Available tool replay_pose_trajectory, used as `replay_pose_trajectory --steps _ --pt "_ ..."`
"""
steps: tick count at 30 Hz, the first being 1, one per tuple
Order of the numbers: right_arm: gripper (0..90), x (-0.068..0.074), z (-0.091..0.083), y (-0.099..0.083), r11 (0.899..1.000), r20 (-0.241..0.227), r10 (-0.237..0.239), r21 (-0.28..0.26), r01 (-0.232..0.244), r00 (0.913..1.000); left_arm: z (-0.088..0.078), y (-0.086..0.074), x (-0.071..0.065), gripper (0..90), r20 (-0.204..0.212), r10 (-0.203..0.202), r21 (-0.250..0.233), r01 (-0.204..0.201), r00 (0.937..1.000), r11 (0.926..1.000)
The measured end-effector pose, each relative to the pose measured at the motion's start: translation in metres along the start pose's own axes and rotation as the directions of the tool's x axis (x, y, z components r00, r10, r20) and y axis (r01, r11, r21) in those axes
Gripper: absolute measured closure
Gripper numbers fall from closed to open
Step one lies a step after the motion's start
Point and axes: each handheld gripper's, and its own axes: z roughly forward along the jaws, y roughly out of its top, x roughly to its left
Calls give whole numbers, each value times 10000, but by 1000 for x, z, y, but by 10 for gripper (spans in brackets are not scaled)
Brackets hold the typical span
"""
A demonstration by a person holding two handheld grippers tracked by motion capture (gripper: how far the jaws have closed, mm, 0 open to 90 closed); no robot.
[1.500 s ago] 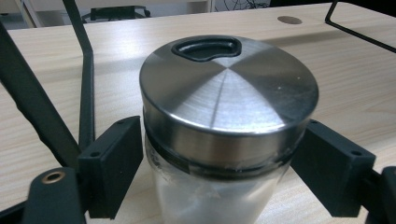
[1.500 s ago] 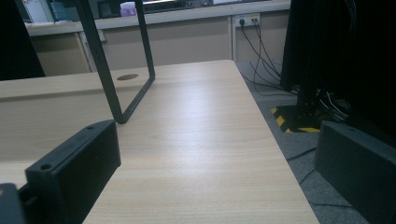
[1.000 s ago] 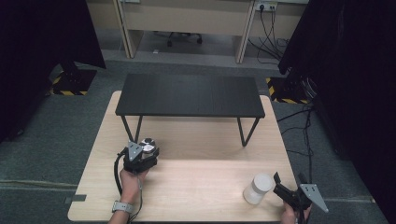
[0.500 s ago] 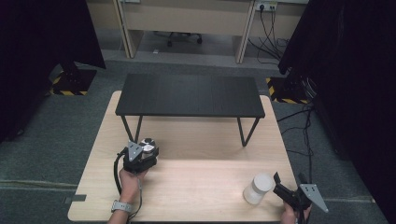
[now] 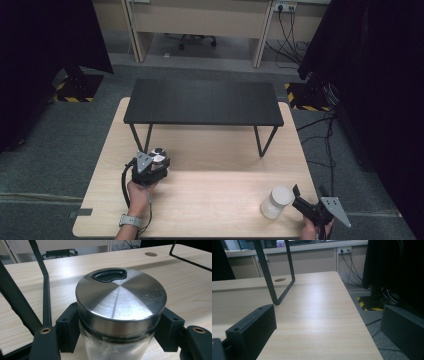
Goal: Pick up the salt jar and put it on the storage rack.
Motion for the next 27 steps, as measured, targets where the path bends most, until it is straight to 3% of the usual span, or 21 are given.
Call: replay_pose_trajectory --steps 17,27 --pt "7 0 0 0 10000 11 -41 33 41 10000 -4 3 2 318 47 -174 125 174 9998 9998" --pt "7 1 0 0 10000 46 12 9 -12 10000 -15 5 -2 318 -13 -80 130 80 10000 9999"
